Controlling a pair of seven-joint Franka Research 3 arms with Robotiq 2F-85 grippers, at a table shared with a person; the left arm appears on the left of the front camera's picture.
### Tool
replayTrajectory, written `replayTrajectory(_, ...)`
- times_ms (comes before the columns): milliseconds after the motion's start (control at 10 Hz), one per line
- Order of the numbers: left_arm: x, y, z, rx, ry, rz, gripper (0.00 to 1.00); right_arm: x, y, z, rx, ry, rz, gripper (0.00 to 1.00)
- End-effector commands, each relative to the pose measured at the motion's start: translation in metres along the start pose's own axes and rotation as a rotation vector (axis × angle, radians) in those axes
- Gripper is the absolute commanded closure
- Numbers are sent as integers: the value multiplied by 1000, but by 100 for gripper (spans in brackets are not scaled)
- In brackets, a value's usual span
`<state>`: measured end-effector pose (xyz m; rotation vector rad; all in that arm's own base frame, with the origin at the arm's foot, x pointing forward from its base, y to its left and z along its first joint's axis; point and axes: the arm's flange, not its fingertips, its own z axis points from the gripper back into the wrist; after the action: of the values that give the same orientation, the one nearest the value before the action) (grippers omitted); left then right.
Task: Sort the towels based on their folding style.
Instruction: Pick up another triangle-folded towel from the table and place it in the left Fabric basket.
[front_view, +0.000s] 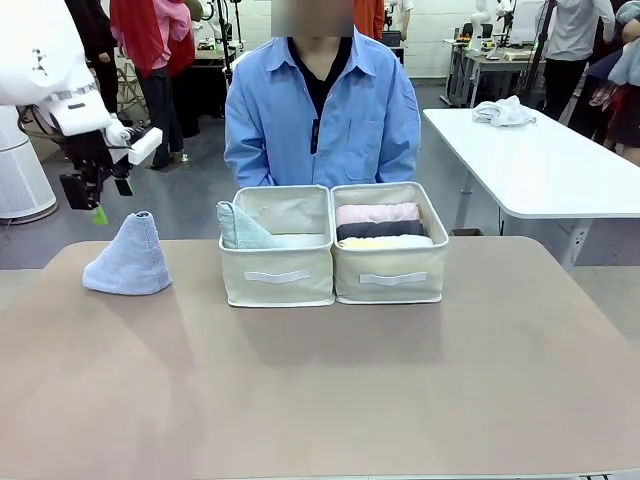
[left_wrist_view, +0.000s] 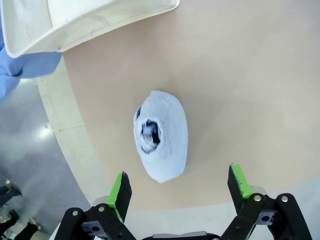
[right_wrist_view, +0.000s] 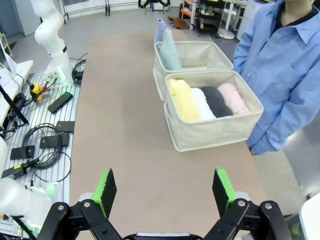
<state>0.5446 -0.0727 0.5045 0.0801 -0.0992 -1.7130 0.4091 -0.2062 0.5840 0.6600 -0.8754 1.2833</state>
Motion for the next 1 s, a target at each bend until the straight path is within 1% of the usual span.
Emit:
replayTrajectory(0, 5, -7, -7, 39, 19, 15, 0, -1, -1, 1, 13, 4, 12, 0)
replayTrajectory(100, 0, 0, 0, 0, 0, 0, 0, -1, -1, 1, 13, 4, 12, 0)
replayTrajectory(800, 2, 0, -4, 8, -1, 5, 0, -1, -1, 1, 13, 4, 12, 0)
replayTrajectory(900, 6, 4, -15, -37, -24, -37, 0, -1, -1, 1, 13, 4, 12, 0)
